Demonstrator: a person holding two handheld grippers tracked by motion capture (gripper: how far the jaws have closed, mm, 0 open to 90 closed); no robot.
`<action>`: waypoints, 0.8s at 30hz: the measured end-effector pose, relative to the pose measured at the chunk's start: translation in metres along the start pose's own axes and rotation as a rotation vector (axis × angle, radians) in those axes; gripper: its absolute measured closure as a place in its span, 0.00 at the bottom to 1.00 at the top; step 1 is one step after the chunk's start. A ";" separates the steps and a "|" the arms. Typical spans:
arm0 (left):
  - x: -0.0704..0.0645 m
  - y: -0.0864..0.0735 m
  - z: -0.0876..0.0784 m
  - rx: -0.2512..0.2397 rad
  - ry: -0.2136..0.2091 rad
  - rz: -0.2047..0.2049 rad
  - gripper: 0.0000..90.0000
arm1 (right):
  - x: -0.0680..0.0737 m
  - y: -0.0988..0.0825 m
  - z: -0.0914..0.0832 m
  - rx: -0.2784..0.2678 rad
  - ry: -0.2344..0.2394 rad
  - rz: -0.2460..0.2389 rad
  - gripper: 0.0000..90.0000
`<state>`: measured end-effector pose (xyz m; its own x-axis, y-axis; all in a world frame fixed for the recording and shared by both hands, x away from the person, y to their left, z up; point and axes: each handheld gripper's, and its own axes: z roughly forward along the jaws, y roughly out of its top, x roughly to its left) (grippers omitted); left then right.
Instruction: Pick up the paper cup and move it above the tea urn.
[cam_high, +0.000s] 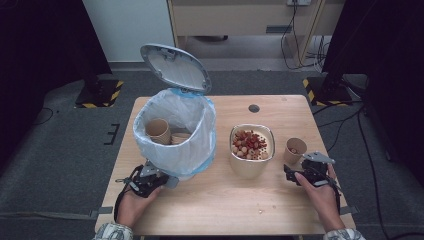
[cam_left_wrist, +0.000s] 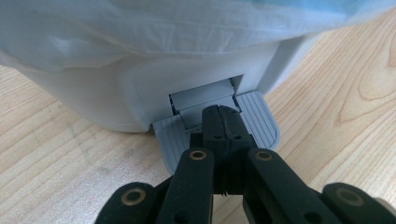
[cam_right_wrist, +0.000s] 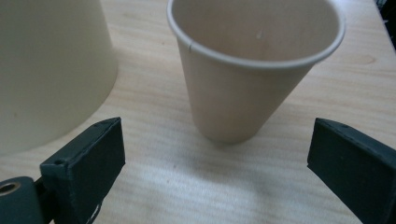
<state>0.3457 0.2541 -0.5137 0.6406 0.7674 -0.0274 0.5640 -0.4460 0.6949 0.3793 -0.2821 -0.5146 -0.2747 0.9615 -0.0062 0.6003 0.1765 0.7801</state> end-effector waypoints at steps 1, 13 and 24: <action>0.000 0.000 0.000 0.000 0.001 0.001 1.00 | 0.000 0.001 0.000 -0.011 -0.008 -0.002 0.05; 0.000 0.000 0.000 0.000 0.000 0.000 1.00 | -0.004 0.015 0.008 -0.081 -0.063 0.038 0.05; 0.000 0.000 0.000 0.000 0.001 0.002 1.00 | -0.009 0.020 0.022 -0.152 -0.074 0.073 0.06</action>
<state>0.3457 0.2540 -0.5136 0.6415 0.7667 -0.0250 0.5626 -0.4480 0.6948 0.4109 -0.2829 -0.5129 -0.1748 0.9845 0.0119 0.4949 0.0774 0.8655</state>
